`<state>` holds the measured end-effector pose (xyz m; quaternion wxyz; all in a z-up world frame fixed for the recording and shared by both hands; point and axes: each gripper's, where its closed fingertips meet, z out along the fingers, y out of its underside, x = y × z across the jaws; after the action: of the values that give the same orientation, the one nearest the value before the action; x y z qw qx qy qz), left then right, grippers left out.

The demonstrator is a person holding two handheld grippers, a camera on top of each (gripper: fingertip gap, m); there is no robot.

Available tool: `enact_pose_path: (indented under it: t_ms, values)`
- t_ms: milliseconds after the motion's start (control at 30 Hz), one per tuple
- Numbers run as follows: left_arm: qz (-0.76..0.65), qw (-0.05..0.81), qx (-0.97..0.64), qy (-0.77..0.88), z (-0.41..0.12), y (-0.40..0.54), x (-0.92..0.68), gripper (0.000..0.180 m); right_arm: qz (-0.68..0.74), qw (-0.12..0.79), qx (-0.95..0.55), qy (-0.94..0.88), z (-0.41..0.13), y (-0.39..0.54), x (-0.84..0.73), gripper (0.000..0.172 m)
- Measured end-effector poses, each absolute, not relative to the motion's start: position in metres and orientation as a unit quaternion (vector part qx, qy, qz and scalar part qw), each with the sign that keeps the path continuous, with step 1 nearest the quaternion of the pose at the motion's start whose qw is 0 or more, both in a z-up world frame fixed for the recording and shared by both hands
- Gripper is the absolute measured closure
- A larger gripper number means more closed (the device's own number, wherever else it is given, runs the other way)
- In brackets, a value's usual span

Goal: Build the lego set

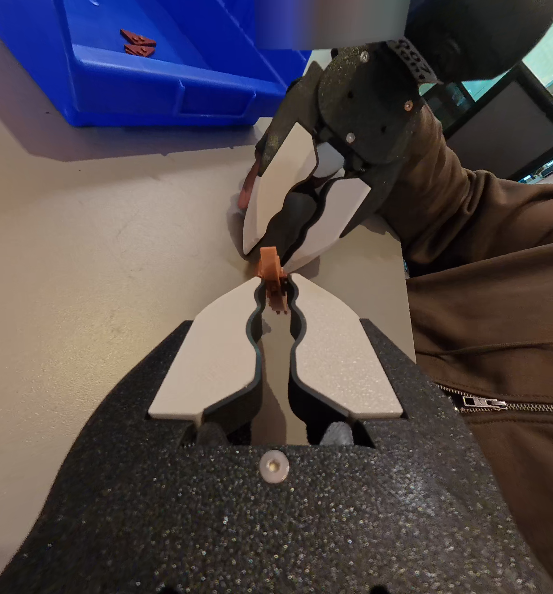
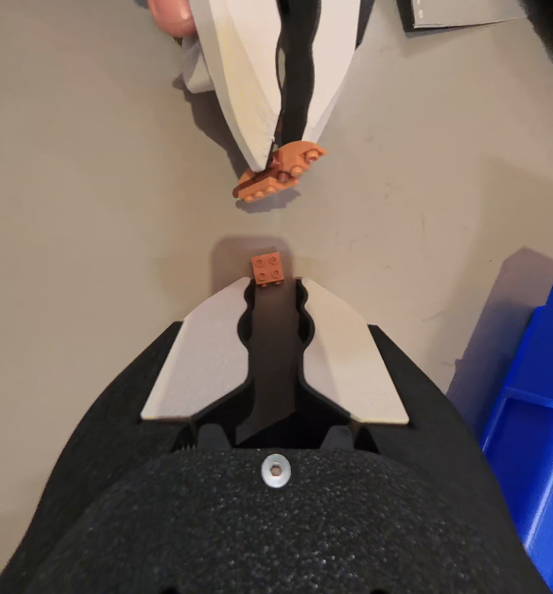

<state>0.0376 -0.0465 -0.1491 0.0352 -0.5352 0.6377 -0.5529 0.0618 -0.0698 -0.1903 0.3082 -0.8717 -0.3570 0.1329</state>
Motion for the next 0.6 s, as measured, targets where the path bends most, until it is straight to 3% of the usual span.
enact_pose_path:
  t_ms: [67,267,467,600]
  values:
    - [-0.554,0.033,-0.535,0.637,-0.149,-0.047,0.037,0.169,0.145,0.32,-0.868,-0.351,-0.19,-0.068,0.058,0.157]
    - [-0.571,0.027,-0.541,0.617,-0.144,-0.042,0.037,0.169,0.093,0.376,-0.84,-0.38,-0.187,-0.06,0.051,0.158]
    - [-0.605,0.011,-0.523,0.6,-0.134,-0.045,0.035,0.169,-0.026,0.52,-0.76,-0.388,-0.138,-0.051,0.058,0.158]
    - [-0.607,0.012,-0.517,0.603,-0.133,-0.048,0.035,0.169,-0.045,0.543,-0.742,-0.39,-0.126,-0.051,0.054,0.158]
